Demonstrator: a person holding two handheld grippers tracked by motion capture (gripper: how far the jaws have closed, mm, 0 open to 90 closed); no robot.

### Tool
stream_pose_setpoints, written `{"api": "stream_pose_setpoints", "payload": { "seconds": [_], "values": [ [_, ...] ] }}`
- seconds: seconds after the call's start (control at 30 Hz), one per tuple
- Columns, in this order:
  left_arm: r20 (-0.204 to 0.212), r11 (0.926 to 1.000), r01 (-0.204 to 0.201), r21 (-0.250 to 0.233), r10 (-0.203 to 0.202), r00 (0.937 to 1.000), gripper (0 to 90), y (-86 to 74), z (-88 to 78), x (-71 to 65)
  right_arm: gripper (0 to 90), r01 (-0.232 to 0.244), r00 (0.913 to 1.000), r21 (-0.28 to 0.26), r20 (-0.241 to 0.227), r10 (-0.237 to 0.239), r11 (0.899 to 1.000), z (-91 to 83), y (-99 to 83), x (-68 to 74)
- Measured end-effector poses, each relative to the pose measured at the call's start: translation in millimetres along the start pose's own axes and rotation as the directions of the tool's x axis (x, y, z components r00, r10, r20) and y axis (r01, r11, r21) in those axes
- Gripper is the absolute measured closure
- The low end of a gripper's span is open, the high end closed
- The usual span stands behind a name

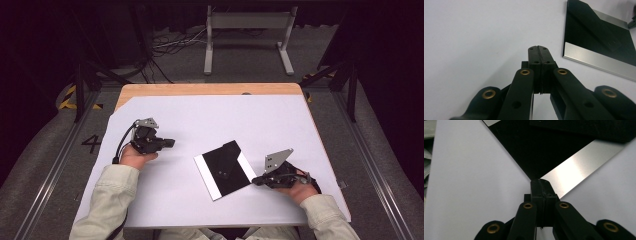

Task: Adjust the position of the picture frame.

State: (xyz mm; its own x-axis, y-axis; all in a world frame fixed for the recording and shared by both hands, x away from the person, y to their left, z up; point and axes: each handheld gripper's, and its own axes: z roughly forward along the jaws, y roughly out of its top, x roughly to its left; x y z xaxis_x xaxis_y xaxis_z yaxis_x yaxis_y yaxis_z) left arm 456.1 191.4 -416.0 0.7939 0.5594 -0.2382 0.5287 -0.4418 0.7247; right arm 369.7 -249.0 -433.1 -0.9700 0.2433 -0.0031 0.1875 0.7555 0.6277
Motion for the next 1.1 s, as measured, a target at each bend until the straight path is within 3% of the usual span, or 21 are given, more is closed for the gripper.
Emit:
{"api": "stream_pose_setpoints", "payload": {
  "seconds": [0.37,0.77,1.1],
  "values": [
    [-0.036,0.9993,0.038,-0.001,-0.038,0.9986,90.0,-22.9,-20.2,0.2,90.0,0.0,0.9996,0.017,0.029,0.0,1.0,10.9,15.7,-18.0],
    [-0.088,0.996,0.088,-0.015,-0.089,0.9921,90.0,-54.5,-48.1,-2.5,90.0,0.003,0.9985,0.026,0.055,-0.004,1.0,24.5,33.4,-35.3],
    [-0.115,0.9916,0.129,0.001,-0.128,0.9851,90.0,-73.4,-55.0,-5.7,90.0,0.002,0.9914,0.049,0.13,-0.008,0.999,38.4,52.3,-42.2]
  ]
}}
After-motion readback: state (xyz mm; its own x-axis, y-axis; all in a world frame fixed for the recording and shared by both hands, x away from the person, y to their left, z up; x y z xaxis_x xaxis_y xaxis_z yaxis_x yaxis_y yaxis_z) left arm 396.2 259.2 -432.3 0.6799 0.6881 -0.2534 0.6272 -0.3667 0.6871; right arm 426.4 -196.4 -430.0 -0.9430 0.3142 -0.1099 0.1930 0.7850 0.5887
